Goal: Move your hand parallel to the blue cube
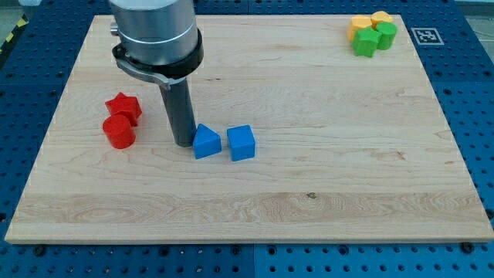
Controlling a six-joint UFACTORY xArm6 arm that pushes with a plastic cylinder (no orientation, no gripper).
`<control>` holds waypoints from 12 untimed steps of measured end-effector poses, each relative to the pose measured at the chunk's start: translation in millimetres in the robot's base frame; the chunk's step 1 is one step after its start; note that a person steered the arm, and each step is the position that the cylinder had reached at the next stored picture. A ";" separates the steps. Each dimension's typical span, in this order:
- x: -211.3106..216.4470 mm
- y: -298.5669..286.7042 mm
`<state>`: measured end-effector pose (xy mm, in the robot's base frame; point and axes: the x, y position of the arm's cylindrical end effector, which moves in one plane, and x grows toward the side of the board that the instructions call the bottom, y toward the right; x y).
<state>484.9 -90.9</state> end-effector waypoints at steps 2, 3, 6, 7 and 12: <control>1.2 13.2; 1.2 13.3; -48.4 11.0; -56.7 11.1; -128.7 27.6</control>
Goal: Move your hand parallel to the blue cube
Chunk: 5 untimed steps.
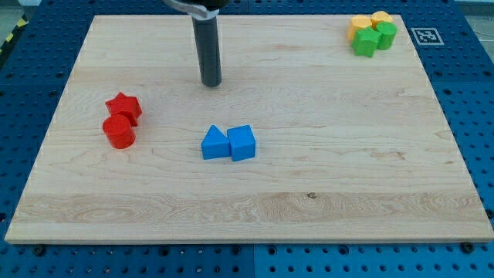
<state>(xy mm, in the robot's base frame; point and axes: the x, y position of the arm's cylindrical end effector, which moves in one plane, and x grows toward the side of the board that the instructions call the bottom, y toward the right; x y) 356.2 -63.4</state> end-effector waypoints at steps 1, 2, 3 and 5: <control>-18.5 12.1; -21.8 17.1; -22.1 17.1; -41.3 26.2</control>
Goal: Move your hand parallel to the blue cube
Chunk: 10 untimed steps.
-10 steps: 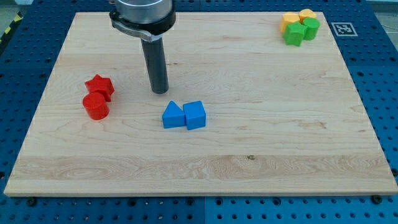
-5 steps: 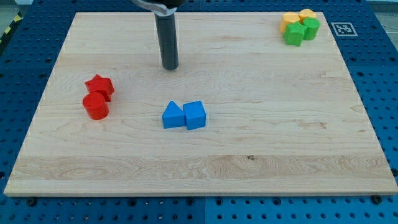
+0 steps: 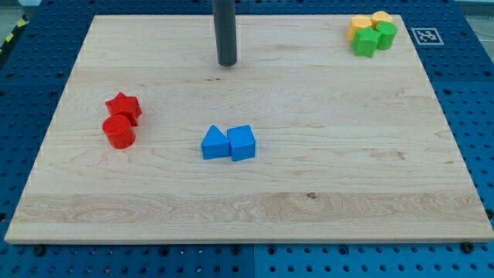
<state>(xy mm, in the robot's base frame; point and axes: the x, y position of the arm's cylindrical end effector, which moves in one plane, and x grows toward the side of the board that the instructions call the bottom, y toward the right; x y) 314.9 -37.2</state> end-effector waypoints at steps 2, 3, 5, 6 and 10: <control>-6.5 0.0; -16.8 0.1; -41.7 18.0; -45.5 25.9; 20.2 130.4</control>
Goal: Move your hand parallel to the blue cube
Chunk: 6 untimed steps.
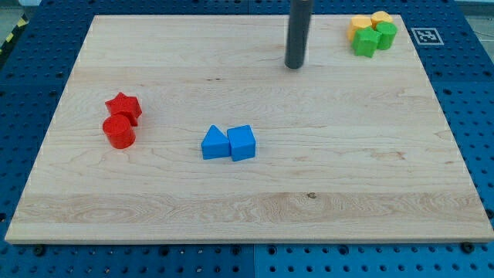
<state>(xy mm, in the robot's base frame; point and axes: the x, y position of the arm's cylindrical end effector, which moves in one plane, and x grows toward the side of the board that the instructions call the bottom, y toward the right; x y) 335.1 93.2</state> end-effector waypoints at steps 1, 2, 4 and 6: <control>10.3 31.0; 16.8 57.2; 28.8 101.1; 57.4 101.3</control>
